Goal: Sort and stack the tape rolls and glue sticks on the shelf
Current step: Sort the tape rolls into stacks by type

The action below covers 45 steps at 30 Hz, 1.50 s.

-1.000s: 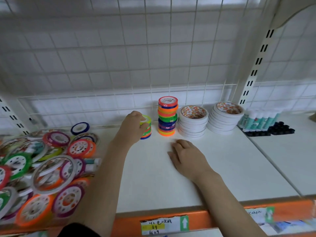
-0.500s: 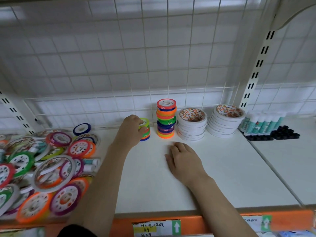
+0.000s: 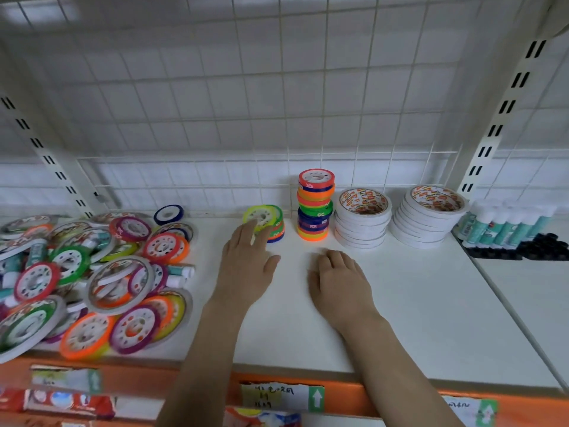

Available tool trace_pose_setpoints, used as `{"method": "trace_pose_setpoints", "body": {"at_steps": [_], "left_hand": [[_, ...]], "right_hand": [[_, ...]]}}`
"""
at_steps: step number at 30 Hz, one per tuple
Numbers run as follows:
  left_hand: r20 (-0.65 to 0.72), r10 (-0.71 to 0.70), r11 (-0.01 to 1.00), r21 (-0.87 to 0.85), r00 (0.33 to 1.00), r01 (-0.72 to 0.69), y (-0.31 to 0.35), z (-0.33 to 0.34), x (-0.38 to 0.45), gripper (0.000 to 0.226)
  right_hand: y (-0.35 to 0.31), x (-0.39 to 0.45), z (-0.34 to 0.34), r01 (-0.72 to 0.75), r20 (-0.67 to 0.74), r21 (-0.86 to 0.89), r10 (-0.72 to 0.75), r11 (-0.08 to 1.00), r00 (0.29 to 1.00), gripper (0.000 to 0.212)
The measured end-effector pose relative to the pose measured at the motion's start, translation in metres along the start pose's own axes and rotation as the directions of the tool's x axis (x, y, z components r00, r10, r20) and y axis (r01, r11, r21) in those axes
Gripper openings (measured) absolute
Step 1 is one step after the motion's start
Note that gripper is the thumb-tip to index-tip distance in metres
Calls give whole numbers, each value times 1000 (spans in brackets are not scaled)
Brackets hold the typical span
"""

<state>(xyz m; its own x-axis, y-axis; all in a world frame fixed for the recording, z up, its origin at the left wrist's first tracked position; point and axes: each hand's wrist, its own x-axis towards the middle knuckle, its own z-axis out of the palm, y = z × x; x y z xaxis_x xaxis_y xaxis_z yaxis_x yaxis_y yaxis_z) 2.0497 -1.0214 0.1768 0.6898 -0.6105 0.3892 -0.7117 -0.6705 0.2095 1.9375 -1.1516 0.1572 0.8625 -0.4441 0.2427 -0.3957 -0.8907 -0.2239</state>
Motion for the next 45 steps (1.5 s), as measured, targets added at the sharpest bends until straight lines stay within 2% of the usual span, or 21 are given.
{"method": "trace_pose_setpoints", "body": {"at_steps": [3, 6, 11, 15, 17, 19, 21, 23, 25, 30, 34, 39, 42, 45], "left_hand": [[-14, -37, 999, -38, 999, 36, -4, 0, -12, 54], [67, -68, 997, -43, 995, 71, -7, 0, -6, 58], [109, -53, 998, -18, 993, 55, -7, 6, 11, 58], [128, -179, 981, -47, 975, 186, -8, 10, 18, 67], [119, -274, 953, -104, 954, 286, -8, 10, 18, 63], [76, -330, 933, -125, 941, 337, -10, 7, 17, 51], [-44, -343, 931, -152, 938, 333, -14, 0, 19, 42], [-198, -289, 947, -201, 937, 249, -16, -7, 25, 39], [-258, -210, 970, -178, 943, 167, -15, -13, 36, 35], [-60, -117, 992, -57, 991, 114, -4, -17, 63, 37], [105, -89, 994, 66, 991, 83, -1, -12, 68, 40], [150, 31, 997, 72, 988, -42, -3, -10, 66, 27], [190, 66, 996, 47, 980, -76, -6, -5, 64, 31], [237, 38, 994, 90, 971, -61, -8, -3, 64, 40]], "right_hand": [[1, 0, 3, 4, 9, 41, -4, 999, 1000, 36], [1, 2, 0, 40, 58, 4, -41, 999, 997, 41], [1, 2, 4, 3, 18, 53, -4, 999, 1000, 38], [0, 1, 2, 7, 22, 60, -9, 998, 1000, 37], [0, 1, 1, -1, 6, 56, 1, 998, 1000, 35], [0, 0, 5, -41, -22, 74, 43, 996, 999, 32], [-1, 1, 6, -53, -29, 72, 55, 996, 998, 33], [-3, 1, 6, -50, -20, 57, 51, 997, 998, 30], [-1, 1, 6, -53, -23, 56, 54, 997, 998, 27], [-3, 1, 1, -49, -1, 64, 49, 997, 999, 39], [-4, 0, -4, -36, 32, 69, 34, 997, 999, 39], [-4, -1, -7, -37, 60, 53, 34, 998, 998, 40], [-3, 0, -5, -46, 60, 48, 43, 998, 997, 41], [-2, 0, -4, -37, 57, 26, 36, 999, 998, 42]]}}
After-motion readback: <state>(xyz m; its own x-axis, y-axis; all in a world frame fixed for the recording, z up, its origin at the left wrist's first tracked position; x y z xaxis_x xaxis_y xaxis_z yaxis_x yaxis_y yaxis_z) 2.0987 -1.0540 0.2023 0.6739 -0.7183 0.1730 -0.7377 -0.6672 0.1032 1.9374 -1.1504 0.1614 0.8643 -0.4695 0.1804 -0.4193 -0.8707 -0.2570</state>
